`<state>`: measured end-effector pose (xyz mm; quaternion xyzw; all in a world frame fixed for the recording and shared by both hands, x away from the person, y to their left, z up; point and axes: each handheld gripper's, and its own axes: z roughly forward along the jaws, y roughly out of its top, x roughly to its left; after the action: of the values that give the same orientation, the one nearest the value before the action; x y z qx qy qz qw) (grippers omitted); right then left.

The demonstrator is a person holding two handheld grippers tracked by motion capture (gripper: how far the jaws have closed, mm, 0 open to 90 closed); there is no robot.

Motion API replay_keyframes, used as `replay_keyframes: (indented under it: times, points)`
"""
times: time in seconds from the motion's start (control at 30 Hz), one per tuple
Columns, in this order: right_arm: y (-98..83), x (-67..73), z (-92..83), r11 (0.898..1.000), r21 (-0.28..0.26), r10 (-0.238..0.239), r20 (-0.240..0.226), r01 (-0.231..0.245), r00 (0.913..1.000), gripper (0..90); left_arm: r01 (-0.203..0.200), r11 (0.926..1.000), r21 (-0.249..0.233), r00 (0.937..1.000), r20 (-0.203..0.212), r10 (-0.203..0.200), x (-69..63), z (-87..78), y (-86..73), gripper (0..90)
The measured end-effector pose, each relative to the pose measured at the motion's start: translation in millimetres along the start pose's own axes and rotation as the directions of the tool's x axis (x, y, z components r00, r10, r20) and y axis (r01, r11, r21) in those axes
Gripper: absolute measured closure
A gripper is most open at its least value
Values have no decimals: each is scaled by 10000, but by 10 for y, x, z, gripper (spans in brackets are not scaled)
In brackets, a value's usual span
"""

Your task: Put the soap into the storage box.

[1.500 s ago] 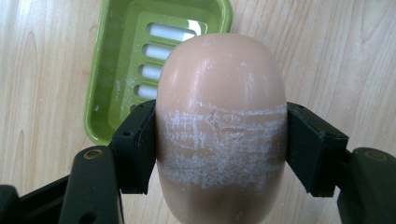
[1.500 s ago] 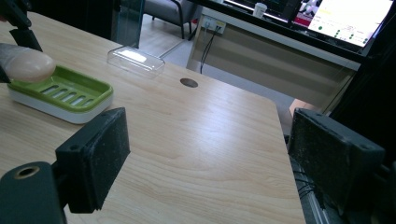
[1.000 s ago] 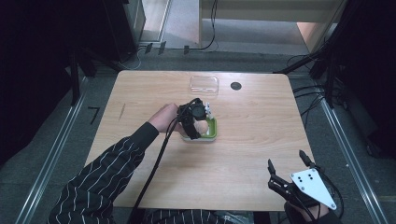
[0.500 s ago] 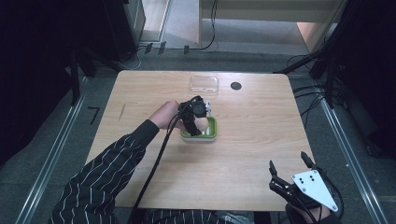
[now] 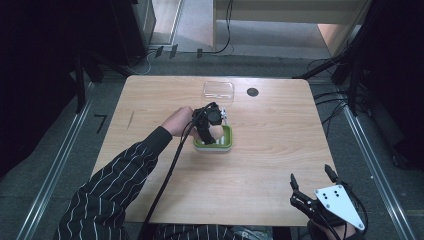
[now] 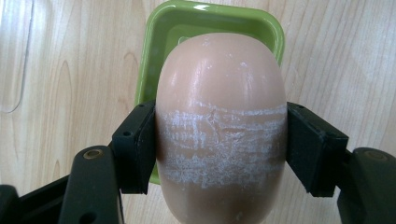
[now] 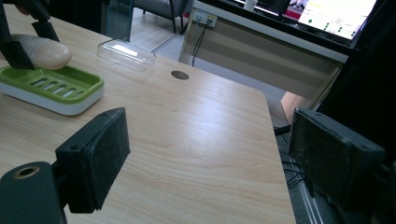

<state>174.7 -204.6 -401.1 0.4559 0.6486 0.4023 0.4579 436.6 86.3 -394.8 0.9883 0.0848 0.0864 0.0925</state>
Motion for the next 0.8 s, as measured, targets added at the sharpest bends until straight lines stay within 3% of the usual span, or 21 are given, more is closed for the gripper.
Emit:
replay_keyframes:
  times: [0.8]
  points:
    - [-27, -23, -67, 9999, 118, 48, 243, -51, 9997, 134, -454, 9989, 60, 9989, 121, 453, 91, 244, 60, 336]
